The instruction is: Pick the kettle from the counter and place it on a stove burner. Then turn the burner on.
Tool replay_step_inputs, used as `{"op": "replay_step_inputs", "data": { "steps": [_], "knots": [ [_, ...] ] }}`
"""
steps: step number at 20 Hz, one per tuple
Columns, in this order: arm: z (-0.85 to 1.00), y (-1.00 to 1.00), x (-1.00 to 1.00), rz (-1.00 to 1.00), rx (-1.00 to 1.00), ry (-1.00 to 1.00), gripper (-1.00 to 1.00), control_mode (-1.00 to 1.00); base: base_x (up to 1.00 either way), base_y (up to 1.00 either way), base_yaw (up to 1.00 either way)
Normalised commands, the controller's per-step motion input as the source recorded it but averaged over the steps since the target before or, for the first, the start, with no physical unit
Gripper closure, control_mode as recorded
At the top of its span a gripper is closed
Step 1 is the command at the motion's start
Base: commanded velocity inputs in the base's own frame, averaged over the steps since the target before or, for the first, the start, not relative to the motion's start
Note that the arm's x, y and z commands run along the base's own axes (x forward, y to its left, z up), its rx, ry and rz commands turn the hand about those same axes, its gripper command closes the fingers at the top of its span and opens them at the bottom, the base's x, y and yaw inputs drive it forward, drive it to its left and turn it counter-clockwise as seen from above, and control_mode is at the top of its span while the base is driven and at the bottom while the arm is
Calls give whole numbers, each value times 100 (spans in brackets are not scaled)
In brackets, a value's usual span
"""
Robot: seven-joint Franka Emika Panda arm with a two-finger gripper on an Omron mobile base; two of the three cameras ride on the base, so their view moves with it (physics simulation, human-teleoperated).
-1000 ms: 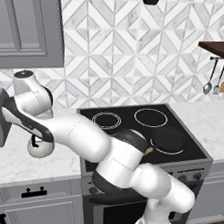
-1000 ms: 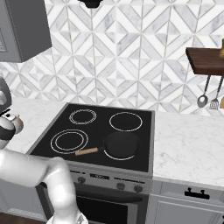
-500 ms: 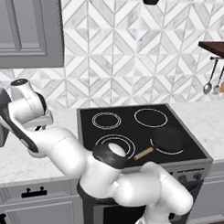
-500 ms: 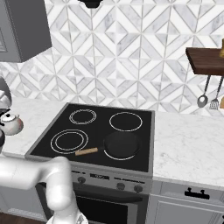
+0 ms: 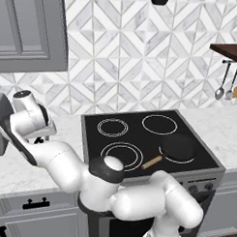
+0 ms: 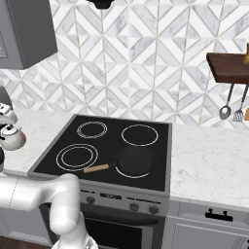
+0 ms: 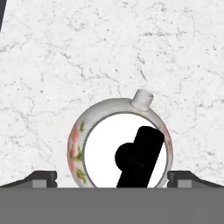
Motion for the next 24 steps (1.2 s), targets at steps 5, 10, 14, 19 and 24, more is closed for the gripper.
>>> {"op": "replay_step_inputs", "data": {
  "steps": [5, 10, 14, 19, 24],
  "knots": [
    [-4, 2, 14, 0, 0, 0, 100, -100, 0, 0, 0],
    [0, -6, 0, 0, 0, -2, 100, -100, 0, 0, 0],
    [1, -31, -9, 0, 0, -11, 100, -100, 0, 0, 0],
    [29, -95, -44, -6, 5, -29, 100, -100, 0, 0, 0],
    [17, -100, -29, -11, 3, -28, 100, -100, 0, 0, 0]
  ]
}}
